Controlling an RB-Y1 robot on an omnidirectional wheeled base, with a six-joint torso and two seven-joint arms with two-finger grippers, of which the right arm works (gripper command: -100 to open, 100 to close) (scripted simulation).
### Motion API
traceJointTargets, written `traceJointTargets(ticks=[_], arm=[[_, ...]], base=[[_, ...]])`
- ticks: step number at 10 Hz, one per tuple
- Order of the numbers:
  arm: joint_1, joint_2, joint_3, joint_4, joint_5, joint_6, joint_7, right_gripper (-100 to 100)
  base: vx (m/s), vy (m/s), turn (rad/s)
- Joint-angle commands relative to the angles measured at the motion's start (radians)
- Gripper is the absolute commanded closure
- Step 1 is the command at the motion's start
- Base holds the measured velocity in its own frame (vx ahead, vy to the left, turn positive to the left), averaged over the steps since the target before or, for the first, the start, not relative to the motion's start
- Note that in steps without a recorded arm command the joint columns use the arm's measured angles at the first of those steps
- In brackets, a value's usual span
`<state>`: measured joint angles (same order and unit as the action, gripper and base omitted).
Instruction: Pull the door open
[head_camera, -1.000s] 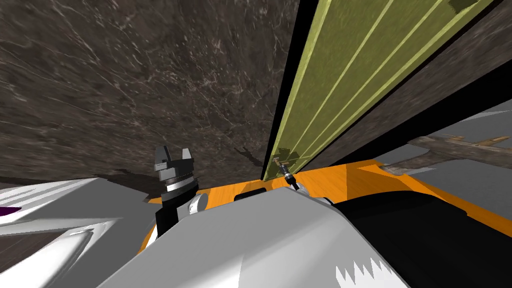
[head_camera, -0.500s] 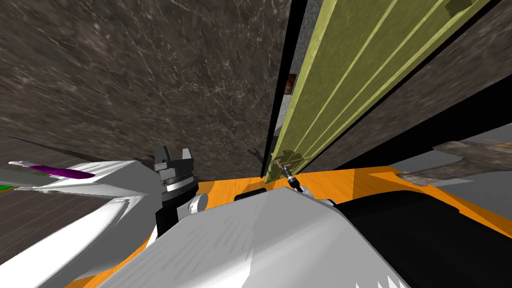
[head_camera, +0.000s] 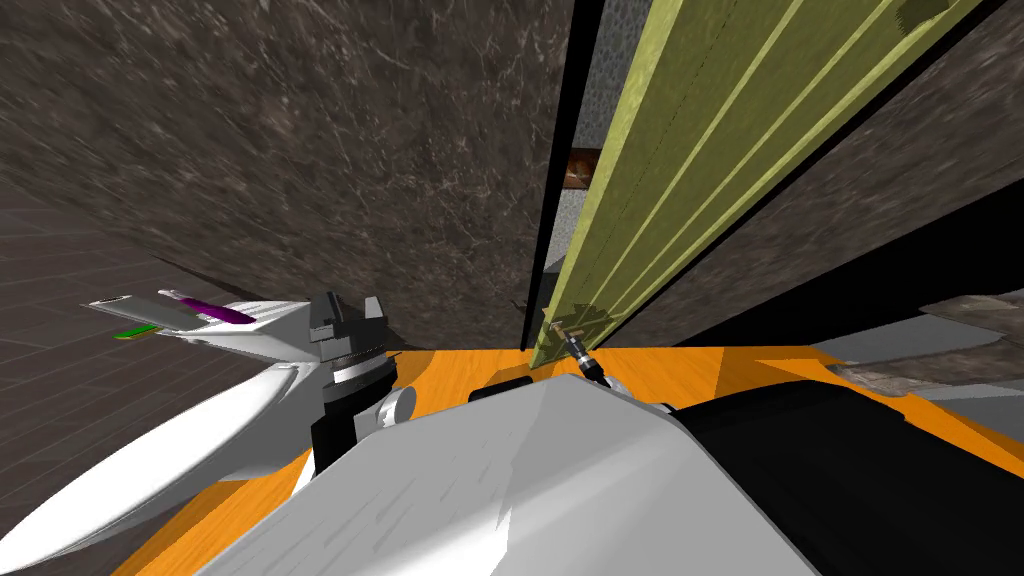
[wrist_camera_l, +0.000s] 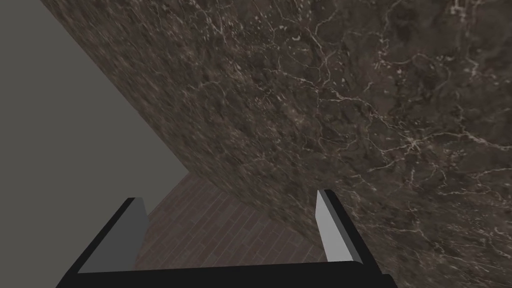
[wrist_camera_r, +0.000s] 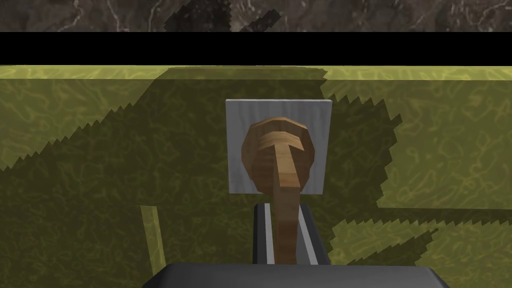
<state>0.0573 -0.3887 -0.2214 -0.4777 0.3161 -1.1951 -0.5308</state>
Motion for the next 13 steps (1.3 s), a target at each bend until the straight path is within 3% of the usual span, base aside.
traceJointTargets(ticks=[1, 5, 6, 8, 11, 13], arm=[[0.010, -0.007, -0.007, 0.011, 0.006, -0.026, -0.005, 100], [0.030, -0.018, -0.019, 0.027, 0.015, -0.067, -0.012, 100], [0.030, -0.018, -0.019, 0.027, 0.015, -0.067, -0.012, 100], [0.049, -0.028, -0.031, 0.043, 0.025, -0.108, -0.019, 100], [0.062, -0.035, -0.039, 0.054, 0.031, -0.134, -0.023, 100], [0.043, -0.034, -0.034, 0.086, 0.034, -0.143, -0.018, 100]], base=[[-0.191, -0.110, 0.241], [-0.154, -0.053, 0.124], [-0.096, -0.024, 0.059], [-0.164, -0.062, 0.227], [-0.168, -0.063, 0.102], [-0.112, -0.032, 0.095]])
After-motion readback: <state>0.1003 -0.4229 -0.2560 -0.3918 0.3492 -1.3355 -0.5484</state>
